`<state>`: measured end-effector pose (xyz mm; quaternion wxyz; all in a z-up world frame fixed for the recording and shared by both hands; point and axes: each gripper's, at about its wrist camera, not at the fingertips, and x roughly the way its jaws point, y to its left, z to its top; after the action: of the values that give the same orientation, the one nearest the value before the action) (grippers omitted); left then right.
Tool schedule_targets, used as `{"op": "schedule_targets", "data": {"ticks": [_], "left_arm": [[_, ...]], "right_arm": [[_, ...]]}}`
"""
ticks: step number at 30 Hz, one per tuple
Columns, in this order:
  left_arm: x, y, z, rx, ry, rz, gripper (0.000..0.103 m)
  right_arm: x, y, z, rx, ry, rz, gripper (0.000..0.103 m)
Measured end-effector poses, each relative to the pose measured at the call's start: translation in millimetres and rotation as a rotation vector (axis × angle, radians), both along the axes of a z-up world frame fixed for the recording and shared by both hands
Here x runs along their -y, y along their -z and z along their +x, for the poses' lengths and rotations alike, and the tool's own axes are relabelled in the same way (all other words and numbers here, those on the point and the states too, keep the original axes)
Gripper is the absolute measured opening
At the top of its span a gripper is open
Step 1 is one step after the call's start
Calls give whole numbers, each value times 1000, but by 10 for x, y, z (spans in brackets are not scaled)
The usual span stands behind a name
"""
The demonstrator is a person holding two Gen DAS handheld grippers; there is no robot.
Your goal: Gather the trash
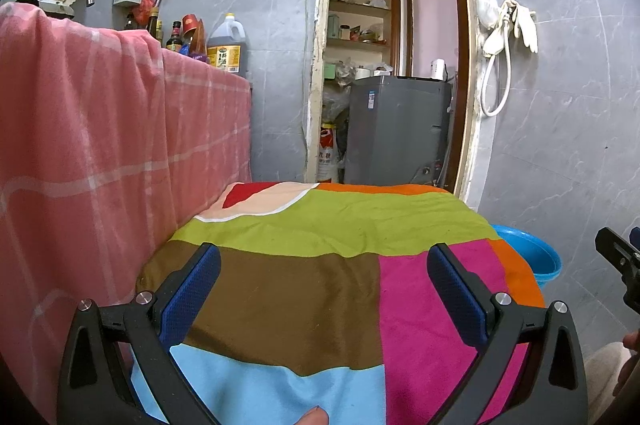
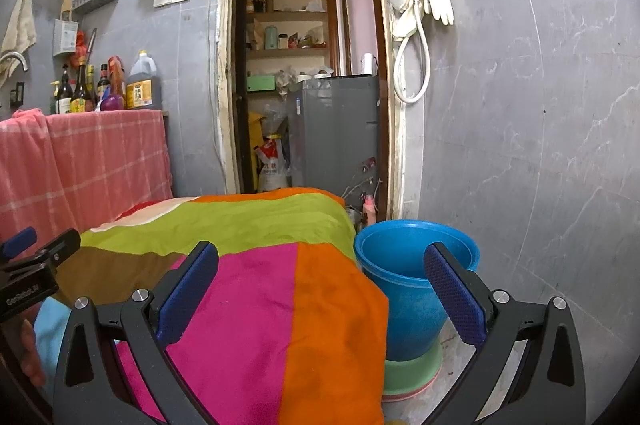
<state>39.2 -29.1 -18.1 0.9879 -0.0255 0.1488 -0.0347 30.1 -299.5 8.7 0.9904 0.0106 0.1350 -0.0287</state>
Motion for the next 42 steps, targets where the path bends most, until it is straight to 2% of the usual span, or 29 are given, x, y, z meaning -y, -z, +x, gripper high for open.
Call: {"op": "schedule_targets", "data": {"ticks": [42], "left_arm": [[-48, 26, 15, 4, -3, 2, 101]], "right_arm": [[29, 27, -3, -5, 3, 3, 103]]}}
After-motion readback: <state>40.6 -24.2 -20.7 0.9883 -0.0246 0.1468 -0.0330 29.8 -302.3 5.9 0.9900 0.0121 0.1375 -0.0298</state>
